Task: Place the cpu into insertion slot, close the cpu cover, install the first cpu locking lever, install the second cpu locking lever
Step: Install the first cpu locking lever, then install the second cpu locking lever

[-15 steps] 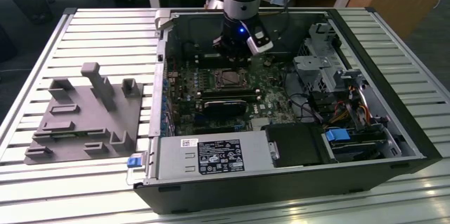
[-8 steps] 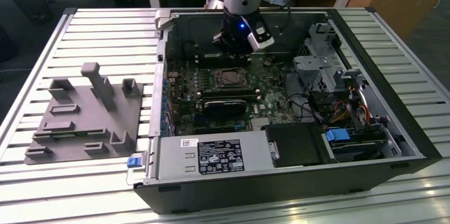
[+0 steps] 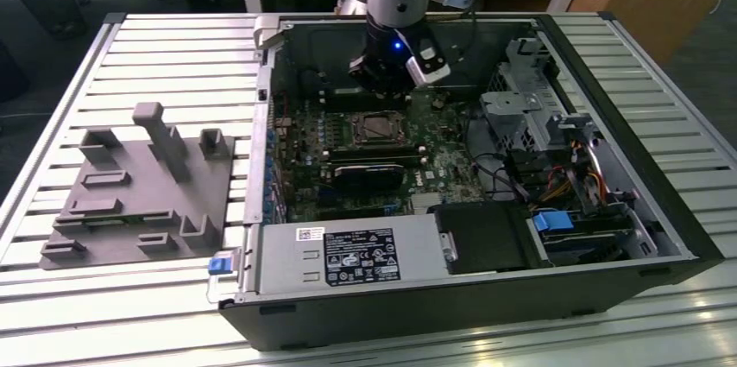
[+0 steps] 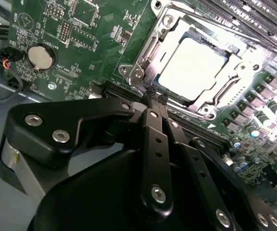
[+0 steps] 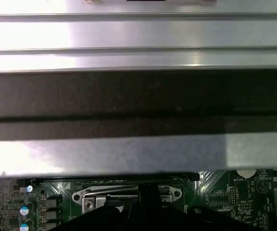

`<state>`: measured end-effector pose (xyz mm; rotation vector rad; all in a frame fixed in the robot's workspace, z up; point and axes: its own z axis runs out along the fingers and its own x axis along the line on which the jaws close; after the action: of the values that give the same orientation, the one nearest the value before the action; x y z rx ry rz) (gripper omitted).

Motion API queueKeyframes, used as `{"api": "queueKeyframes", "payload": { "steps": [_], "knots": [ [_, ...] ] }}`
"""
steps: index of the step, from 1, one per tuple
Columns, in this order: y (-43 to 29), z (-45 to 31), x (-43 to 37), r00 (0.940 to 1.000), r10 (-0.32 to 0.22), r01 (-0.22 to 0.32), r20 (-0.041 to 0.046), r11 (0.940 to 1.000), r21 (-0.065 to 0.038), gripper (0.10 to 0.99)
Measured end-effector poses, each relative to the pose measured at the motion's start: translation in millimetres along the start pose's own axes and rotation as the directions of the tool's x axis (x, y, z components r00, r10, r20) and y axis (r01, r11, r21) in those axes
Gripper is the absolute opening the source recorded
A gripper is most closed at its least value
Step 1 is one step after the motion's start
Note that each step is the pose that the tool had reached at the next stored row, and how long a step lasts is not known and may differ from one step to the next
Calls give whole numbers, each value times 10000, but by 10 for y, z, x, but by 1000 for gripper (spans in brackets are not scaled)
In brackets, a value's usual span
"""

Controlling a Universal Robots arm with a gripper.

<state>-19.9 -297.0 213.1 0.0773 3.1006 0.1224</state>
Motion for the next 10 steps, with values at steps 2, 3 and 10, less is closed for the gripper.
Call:
{"api": "queueKeyframes", "payload": {
  "steps": [2,3,10],
  "knots": [
    [-6,0,-1,10000,1,-1,0,10000,-1,106],
    [-7,0,-2,10000,1,-1,0,10000,0,106],
    [-35,-3,-3,10000,0,0,-1,10000,1,106]
  ]
}}
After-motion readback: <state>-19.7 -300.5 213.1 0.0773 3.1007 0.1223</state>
